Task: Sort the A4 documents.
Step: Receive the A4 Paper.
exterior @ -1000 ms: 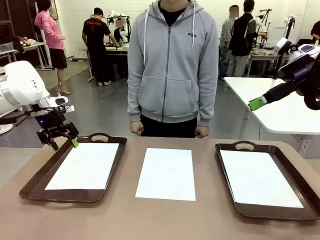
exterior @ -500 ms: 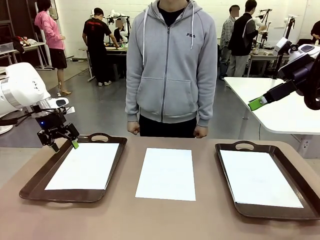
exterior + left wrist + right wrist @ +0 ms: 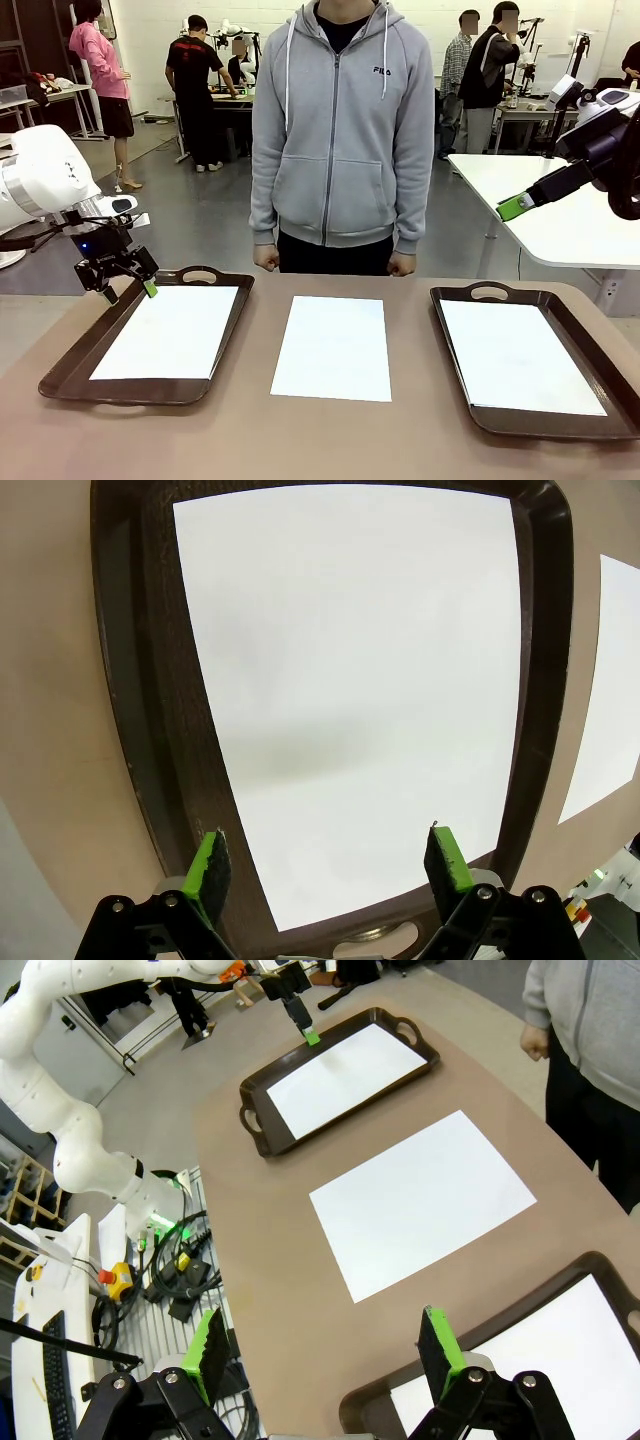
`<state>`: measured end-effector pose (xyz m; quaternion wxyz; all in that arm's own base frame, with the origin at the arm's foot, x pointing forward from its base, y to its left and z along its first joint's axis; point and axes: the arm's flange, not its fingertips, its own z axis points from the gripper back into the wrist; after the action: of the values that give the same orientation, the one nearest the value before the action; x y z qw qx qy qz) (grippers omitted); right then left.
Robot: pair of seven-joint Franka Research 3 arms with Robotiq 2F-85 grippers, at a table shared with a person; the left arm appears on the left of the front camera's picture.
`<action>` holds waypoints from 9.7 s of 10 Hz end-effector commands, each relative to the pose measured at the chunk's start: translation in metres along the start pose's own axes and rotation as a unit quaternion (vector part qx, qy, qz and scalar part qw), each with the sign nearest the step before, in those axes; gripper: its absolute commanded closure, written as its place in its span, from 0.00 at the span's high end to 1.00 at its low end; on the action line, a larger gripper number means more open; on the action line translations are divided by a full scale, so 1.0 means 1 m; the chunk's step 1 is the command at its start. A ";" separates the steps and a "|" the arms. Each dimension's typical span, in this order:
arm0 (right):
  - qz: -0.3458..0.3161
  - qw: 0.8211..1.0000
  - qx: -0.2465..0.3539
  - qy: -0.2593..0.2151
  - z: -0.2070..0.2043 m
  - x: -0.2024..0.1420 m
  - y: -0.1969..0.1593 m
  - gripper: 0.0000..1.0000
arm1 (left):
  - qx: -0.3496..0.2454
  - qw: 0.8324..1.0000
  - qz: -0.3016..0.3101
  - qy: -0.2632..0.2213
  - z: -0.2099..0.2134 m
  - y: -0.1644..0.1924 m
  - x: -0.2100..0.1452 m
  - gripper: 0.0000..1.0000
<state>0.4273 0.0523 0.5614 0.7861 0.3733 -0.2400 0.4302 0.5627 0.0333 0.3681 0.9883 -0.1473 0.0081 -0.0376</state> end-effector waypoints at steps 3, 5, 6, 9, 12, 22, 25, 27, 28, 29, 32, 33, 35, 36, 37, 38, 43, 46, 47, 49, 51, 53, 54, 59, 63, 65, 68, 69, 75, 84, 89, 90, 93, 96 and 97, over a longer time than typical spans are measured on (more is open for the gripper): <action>0.004 1.000 0.004 -0.003 -0.001 0.001 -0.001 0.99 | 0.106 0.991 0.018 -0.081 0.055 0.004 -0.035 1.00; 0.004 1.000 0.004 -0.003 -0.001 0.001 -0.001 0.99 | 0.145 0.981 0.030 -0.123 0.077 0.009 -0.061 1.00; 0.004 1.000 0.004 -0.003 -0.001 0.001 -0.001 0.99 | 0.130 0.983 0.005 -0.131 0.080 0.009 -0.069 1.00; 0.004 1.000 0.004 -0.003 -0.001 0.001 -0.001 0.99 | 0.074 0.978 -0.082 -0.179 0.094 0.010 -0.083 1.00; 0.004 1.000 0.004 -0.003 -0.001 0.001 -0.001 0.99 | 0.082 0.952 -0.149 -0.255 0.123 -0.016 -0.098 1.00; 0.004 1.000 0.004 -0.003 -0.001 0.001 -0.001 0.99 | -0.055 0.864 -0.362 -0.346 0.173 -0.093 -0.156 1.00; 0.004 1.000 0.004 -0.003 -0.001 0.001 -0.001 0.99 | -0.042 0.859 -0.362 -0.360 0.169 -0.094 -0.170 1.00; 0.004 1.000 0.004 -0.003 -0.001 0.001 -0.001 0.99 | -0.038 0.858 -0.352 -0.372 0.170 -0.093 -0.170 1.00; 0.004 1.000 0.004 -0.003 -0.001 0.001 -0.001 0.99 | -0.036 0.859 -0.350 -0.371 0.171 -0.092 -0.170 1.00; 0.004 1.000 0.004 -0.003 -0.001 0.001 -0.001 0.99 | -0.048 0.860 -0.356 -0.362 0.171 -0.092 -0.170 1.00; 0.004 1.000 0.004 -0.003 -0.001 0.001 -0.001 0.99 | -0.045 0.864 -0.356 -0.354 0.176 -0.093 -0.168 1.00; 0.004 1.000 0.004 -0.003 -0.001 0.001 -0.001 0.99 | -0.045 0.864 -0.356 -0.354 0.176 -0.093 -0.168 1.00; 0.004 1.000 0.004 -0.003 -0.001 0.001 -0.001 0.99 | -0.045 0.864 -0.356 -0.354 0.176 -0.093 -0.168 1.00; 0.004 1.000 0.004 -0.003 -0.001 0.001 -0.001 0.99 | -0.045 0.864 -0.356 -0.354 0.176 -0.093 -0.168 1.00; 0.004 1.000 0.004 -0.003 -0.001 0.001 -0.001 0.99 | -0.045 0.864 -0.356 -0.354 0.176 -0.093 -0.168 1.00; 0.004 1.000 0.004 -0.003 -0.001 0.001 -0.001 0.99 | -0.045 0.864 -0.356 -0.354 0.176 -0.093 -0.168 1.00; 0.004 1.000 0.004 -0.003 -0.001 0.001 -0.001 0.99 | -0.045 0.864 -0.356 -0.354 0.176 -0.093 -0.168 1.00; 0.004 1.000 0.004 -0.003 -0.001 0.001 -0.001 0.99 | -0.045 0.864 -0.356 -0.354 0.176 -0.093 -0.168 1.00; 0.004 1.000 0.004 -0.003 -0.001 0.001 -0.001 0.99 | -0.045 0.864 -0.356 -0.354 0.176 -0.093 -0.168 1.00; 0.004 1.000 0.004 -0.003 -0.001 0.001 -0.001 0.99 | -0.045 0.864 -0.356 -0.354 0.176 -0.093 -0.168 1.00; 0.004 1.000 0.004 -0.003 -0.001 0.001 -0.001 0.99 | -0.045 0.864 -0.356 -0.354 0.176 -0.093 -0.168 1.00; 0.004 1.000 0.004 -0.003 -0.001 0.001 -0.001 0.99 | -0.045 0.864 -0.356 -0.354 0.176 -0.093 -0.168 1.00; 0.004 1.000 0.004 -0.003 -0.001 0.001 -0.001 0.99 | -0.045 0.864 -0.356 -0.354 0.176 -0.093 -0.168 1.00; 0.004 1.000 0.004 -0.003 -0.001 0.001 -0.001 0.99 | -0.045 0.864 -0.356 -0.354 0.176 -0.093 -0.168 1.00; 0.004 1.000 0.004 -0.003 -0.001 0.001 -0.001 0.99 | -0.045 0.864 -0.356 -0.354 0.176 -0.093 -0.168 1.00; 0.004 1.000 0.004 -0.003 -0.001 0.001 -0.001 0.99 | -0.045 0.864 -0.356 -0.354 0.176 -0.093 -0.168 1.00; 0.004 1.000 0.004 -0.003 -0.001 0.001 -0.001 0.99 | -0.045 0.864 -0.356 -0.354 0.176 -0.093 -0.168 1.00; 0.004 1.000 0.004 -0.003 -0.001 0.001 -0.001 0.99 | -0.045 0.864 -0.356 -0.354 0.176 -0.093 -0.168 1.00; 0.004 1.000 0.004 -0.003 -0.001 0.001 -0.001 0.99 | -0.045 0.864 -0.356 -0.354 0.176 -0.093 -0.168 1.00; 0.004 1.000 0.004 -0.003 -0.001 0.001 -0.001 0.99 | -0.045 0.864 -0.356 -0.354 0.176 -0.093 -0.168 1.00; 0.004 1.000 0.004 -0.003 -0.001 0.001 -0.001 0.99 | -0.045 0.864 -0.356 -0.354 0.176 -0.093 -0.168 1.00; 0.004 1.000 0.004 -0.003 -0.001 0.001 -0.001 0.99 | -0.045 0.864 -0.356 -0.354 0.176 -0.093 -0.168 1.00; 0.004 1.000 0.004 -0.003 -0.001 0.001 -0.001 0.99 | -0.045 0.864 -0.356 -0.354 0.176 -0.093 -0.168 1.00; 0.004 1.000 0.004 -0.003 -0.001 0.001 -0.001 0.99 | -0.045 0.864 -0.356 -0.354 0.176 -0.093 -0.168 1.00; 0.000 1.000 0.000 0.000 0.000 0.000 0.000 0.99 | -0.045 0.864 -0.356 -0.354 0.176 -0.093 -0.168 1.00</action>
<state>0.4274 0.0523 0.5613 0.7863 0.3733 -0.2398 0.4301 0.3932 0.0090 0.5649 0.8372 -0.1923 -0.3885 -0.3335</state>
